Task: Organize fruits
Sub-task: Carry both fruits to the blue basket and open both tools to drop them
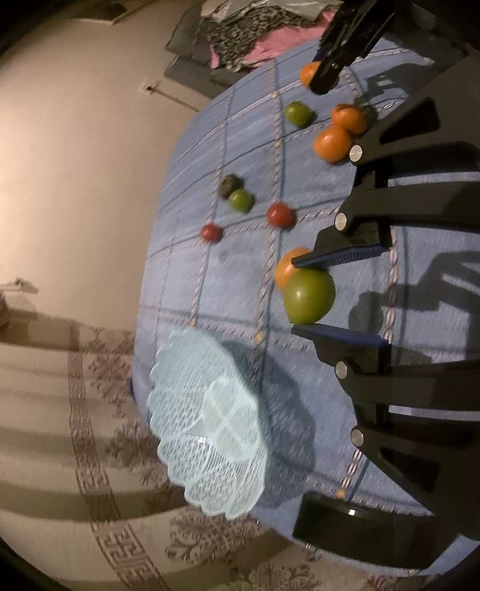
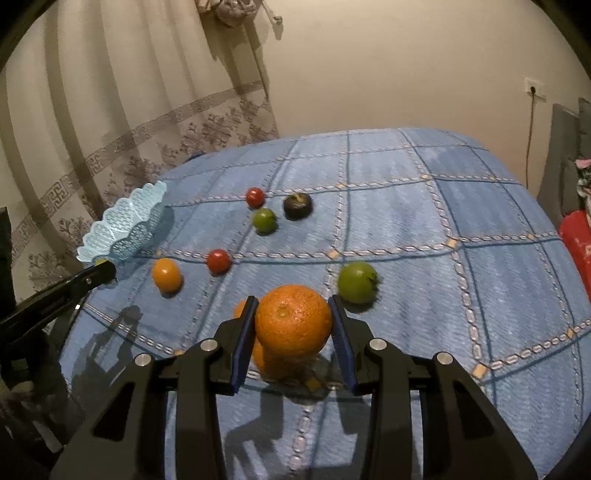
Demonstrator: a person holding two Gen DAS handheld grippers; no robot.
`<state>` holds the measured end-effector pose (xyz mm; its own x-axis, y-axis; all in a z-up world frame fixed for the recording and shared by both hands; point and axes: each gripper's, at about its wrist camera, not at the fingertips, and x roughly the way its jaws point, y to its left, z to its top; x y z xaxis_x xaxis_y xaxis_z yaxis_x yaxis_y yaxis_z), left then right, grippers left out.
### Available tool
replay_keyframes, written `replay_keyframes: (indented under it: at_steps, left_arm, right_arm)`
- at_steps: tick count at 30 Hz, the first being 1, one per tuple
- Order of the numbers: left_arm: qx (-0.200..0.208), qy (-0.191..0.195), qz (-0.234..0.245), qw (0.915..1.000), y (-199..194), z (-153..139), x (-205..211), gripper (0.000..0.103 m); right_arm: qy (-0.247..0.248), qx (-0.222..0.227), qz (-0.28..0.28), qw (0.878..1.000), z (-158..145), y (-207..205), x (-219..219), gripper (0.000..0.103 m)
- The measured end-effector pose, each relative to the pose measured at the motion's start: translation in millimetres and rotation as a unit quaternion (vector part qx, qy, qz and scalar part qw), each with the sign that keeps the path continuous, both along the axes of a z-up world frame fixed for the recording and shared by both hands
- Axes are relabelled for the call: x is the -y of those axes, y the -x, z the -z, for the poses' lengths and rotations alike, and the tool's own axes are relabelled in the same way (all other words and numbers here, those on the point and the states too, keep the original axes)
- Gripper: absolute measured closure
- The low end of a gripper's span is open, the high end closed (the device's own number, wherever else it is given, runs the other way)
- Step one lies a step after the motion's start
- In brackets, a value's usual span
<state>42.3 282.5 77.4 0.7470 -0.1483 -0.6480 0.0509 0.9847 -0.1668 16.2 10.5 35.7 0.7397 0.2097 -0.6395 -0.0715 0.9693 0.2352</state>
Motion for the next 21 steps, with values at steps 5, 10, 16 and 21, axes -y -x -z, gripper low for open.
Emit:
replay_keyframes:
  at_steps: [5,10,16,21]
  left_arm:
    - [0.01,0.0,-0.036,0.9993,-7.9,-7.8,-29.6,0.072]
    - [0.028,-0.008,-0.067,0.9973,-18.5,-17.0,-54.6,0.072]
    - [0.03,-0.007,-0.096,0.9949,-40.9,-18.2,-79.8,0.072]
    - [0.02,-0.006,-0.11,0.9938,-52.5,-8.3,-91.5,0.072]
  right_arm:
    - [-0.001,0.005,-0.02,1.0,-7.3,-10.9,-20.1,0.064]
    - [-0.004,0.013,-0.05,0.999,-17.7,-29.6,-45.9,0.064]
    - [-0.003,0.031,-0.082,0.996,-33.0,-52.4,-80.3,0.064]
    - [-0.008,0.04,-0.11,0.993,-42.7,-78.2,-113.6,0.064]
